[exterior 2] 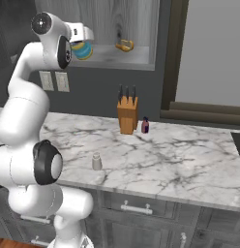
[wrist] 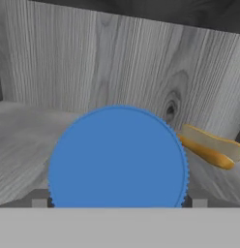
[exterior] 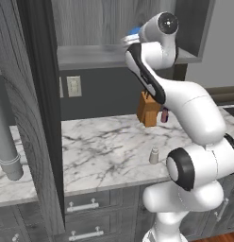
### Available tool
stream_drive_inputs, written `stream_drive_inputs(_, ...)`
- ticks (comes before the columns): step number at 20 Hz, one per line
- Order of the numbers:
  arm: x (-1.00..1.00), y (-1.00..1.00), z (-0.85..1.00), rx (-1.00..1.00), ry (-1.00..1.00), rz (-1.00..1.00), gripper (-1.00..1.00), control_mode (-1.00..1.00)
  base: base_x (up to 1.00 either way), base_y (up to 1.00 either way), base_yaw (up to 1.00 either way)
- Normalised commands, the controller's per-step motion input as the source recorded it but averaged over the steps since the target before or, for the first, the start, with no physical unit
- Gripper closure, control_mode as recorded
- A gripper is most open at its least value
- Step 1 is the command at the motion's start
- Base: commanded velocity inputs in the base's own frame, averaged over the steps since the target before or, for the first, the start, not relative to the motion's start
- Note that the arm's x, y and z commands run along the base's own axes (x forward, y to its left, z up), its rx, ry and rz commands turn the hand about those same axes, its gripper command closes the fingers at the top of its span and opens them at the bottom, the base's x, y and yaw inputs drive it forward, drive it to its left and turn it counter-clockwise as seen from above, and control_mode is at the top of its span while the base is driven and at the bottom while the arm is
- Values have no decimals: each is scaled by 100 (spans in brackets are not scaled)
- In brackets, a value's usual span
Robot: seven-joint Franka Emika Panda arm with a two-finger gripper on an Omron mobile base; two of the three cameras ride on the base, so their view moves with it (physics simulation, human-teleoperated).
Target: Pick the shaker and mayonnaise from the counter and place them in the cabinet.
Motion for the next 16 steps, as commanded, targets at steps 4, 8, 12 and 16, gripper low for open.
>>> stream_drive_inputs(4, 10, 0, -28, 7, 0, -6, 100, -100, 0, 0, 0)
stream_drive_inputs(8, 9, 0, -35, 10, 0, -5, 100, -100, 0, 0, 0)
stream_drive_inputs(12, 20, -2, -38, 10, 0, -4, 100, -100, 0, 0, 0)
stream_drive_inputs(16, 33, -4, -31, 7, 0, -3, 100, -100, 0, 0, 0)
